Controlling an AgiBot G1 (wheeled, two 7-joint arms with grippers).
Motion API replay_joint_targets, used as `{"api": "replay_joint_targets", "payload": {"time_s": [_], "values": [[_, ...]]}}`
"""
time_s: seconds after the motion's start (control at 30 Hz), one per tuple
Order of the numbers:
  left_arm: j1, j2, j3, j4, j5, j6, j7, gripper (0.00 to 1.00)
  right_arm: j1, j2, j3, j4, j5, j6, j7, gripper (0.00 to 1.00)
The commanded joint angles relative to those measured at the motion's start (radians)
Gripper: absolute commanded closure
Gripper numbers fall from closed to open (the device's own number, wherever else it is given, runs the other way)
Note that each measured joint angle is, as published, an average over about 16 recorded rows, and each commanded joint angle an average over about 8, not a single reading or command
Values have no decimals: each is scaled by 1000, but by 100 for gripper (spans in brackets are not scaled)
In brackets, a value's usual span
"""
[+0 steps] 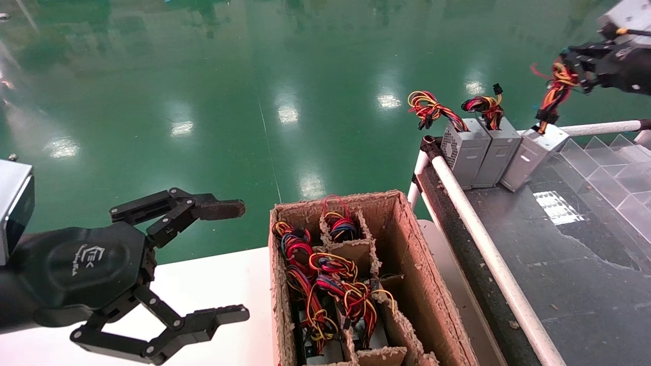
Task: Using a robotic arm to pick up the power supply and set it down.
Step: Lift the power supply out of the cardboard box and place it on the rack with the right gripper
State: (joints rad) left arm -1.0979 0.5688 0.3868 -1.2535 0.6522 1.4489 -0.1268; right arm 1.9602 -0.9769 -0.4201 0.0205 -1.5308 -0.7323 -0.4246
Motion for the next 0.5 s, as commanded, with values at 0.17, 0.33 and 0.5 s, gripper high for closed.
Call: {"api": "replay_joint_targets", "payload": {"time_s": [0.17,0.33,0.5], "values": [[0,0,0,0,0,0,0,0,1,-35,-4,-4,-6,16,-15,100],[0,0,0,0,0,0,0,0,2,-51,-4,-8,-6,25,-21,100],[0,0,0,0,0,0,0,0,7,-59,-3,-10,-4,27,-25,100]]}}
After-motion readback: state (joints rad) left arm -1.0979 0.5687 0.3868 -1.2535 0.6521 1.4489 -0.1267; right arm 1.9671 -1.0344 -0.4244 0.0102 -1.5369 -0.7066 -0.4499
